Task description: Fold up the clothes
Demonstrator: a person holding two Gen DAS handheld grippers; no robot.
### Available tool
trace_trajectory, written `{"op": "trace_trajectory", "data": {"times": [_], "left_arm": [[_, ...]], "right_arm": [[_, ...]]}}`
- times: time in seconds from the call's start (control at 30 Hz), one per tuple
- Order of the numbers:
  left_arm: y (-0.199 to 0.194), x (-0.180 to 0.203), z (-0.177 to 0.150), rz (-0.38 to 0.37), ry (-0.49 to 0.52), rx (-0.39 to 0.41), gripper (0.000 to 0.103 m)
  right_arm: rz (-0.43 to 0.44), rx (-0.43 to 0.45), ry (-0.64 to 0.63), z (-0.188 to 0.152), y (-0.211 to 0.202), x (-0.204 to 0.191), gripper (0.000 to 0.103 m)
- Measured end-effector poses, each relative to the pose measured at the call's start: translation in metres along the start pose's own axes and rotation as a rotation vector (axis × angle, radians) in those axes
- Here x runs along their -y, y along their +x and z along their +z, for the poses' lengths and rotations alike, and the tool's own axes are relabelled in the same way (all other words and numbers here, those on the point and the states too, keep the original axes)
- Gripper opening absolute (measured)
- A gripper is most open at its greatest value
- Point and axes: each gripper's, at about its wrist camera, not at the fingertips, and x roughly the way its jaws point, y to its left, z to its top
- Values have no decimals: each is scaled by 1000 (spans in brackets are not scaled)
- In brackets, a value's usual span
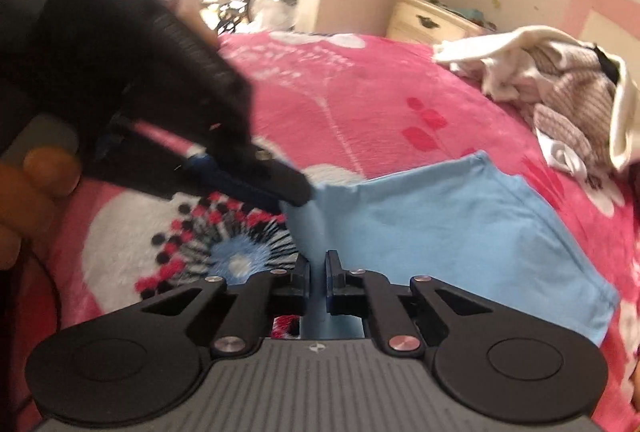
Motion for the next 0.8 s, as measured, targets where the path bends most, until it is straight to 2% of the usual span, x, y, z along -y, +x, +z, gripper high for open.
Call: {"op": "trace_trajectory", "data": {"times": [0.03, 0.07, 0.17, 0.3, 0.43, 0.6, 0.8], "left_arm": [[0, -2, 1, 3, -12, 3, 27], [0, -3, 1, 9, -22, 7, 33], [-1, -3, 2, 3, -33, 11, 36], [1, 7, -2, -11, 15, 1, 59], [12, 15, -7, 22, 50, -31, 61], [27, 13, -4, 57, 9, -50, 61], [45, 15, 6, 50, -16, -68, 56]], "right_arm": [[2, 3, 15, 1, -1, 2, 7], [4, 6, 31, 1, -2, 5, 7], [12, 10, 54, 2, -3, 8, 7], [21, 14, 67, 0, -2, 8, 7], [23, 28, 79, -1, -4, 9, 7], [27, 52, 88, -5, -9, 10, 7], [23, 79, 82, -5, -15, 9, 7]]}}
